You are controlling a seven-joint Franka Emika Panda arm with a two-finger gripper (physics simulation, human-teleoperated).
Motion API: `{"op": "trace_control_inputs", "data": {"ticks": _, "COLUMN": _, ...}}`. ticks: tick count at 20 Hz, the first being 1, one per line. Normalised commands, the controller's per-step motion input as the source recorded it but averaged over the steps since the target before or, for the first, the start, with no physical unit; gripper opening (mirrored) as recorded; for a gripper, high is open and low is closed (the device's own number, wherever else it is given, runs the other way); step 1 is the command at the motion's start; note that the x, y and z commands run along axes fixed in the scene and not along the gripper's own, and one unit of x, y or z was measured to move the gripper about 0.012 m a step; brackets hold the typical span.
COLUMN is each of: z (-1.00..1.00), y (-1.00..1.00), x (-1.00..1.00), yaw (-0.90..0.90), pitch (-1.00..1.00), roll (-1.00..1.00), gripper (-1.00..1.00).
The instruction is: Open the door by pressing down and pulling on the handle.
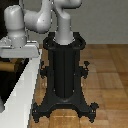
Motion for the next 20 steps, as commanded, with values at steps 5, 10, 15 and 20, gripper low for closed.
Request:
{"op": "trace_control_inputs", "data": {"ticks": 5, "z": -0.40, "y": 0.00, "x": 0.00, "yaw": 0.00, "pitch": -0.06, "roll": 0.00, "gripper": -1.00}}
{"op": "trace_control_inputs", "data": {"ticks": 10, "z": -0.60, "y": 0.00, "x": 0.00, "yaw": 0.00, "pitch": -0.12, "roll": 0.00, "gripper": -1.00}}
{"op": "trace_control_inputs", "data": {"ticks": 15, "z": -0.20, "y": 0.00, "x": 0.00, "yaw": 0.00, "pitch": -0.09, "roll": 0.00, "gripper": -1.00}}
{"op": "trace_control_inputs", "data": {"ticks": 20, "z": -0.60, "y": 0.00, "x": 0.00, "yaw": 0.00, "pitch": -0.12, "roll": 0.00, "gripper": -1.00}}
